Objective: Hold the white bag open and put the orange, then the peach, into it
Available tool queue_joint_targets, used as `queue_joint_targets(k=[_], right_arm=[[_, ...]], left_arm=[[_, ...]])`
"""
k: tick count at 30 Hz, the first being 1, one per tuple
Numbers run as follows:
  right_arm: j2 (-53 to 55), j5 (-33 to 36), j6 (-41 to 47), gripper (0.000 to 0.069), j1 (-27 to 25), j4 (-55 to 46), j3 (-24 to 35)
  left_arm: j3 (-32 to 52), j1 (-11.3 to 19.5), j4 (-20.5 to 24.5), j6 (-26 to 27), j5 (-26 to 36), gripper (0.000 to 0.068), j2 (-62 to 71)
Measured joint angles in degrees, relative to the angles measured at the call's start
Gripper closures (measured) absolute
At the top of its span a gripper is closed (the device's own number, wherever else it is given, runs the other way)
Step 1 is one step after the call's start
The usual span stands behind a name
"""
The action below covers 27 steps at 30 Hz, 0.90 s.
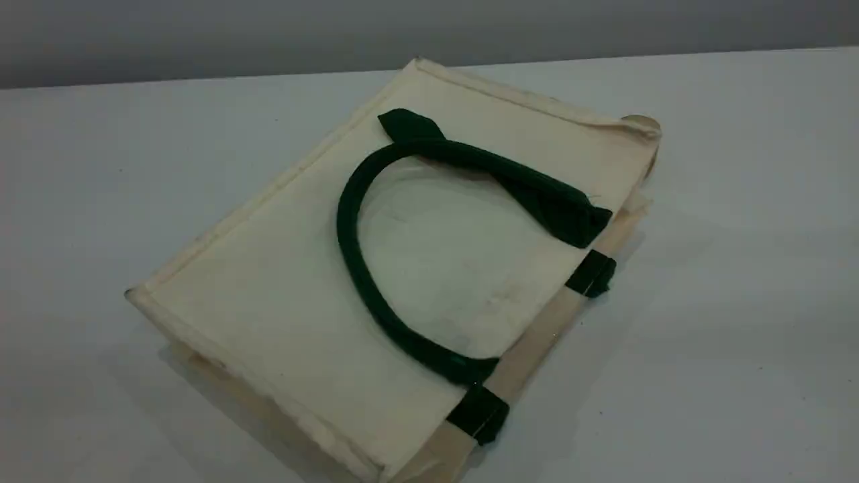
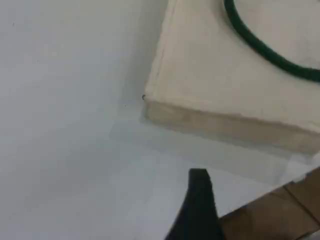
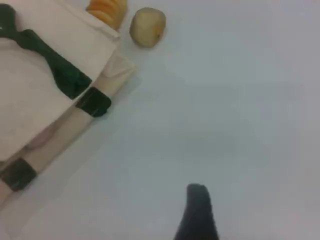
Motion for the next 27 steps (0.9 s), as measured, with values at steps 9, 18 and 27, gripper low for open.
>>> queue_joint_targets(k=[9, 18, 27], right_arm=[[0.0, 0.0, 0.0, 0.0183, 0.0, 0.0, -0.1], [-4.7, 0.1, 0.0, 0.0183, 0.0, 0.1, -0.1], [-15.0, 0.3, 0.0, 0.0183, 0.0, 0.1, -0.1]], left_arm=[[0.6, 0.0, 0.1, -2.3, 3.9, 0.0155, -3.7], [1.2, 0.0, 0.2, -2.0, 3.8, 0.0155, -3.7], [1.2, 0.0, 0.2, -2.0, 3.7, 0.0155, -3.6]])
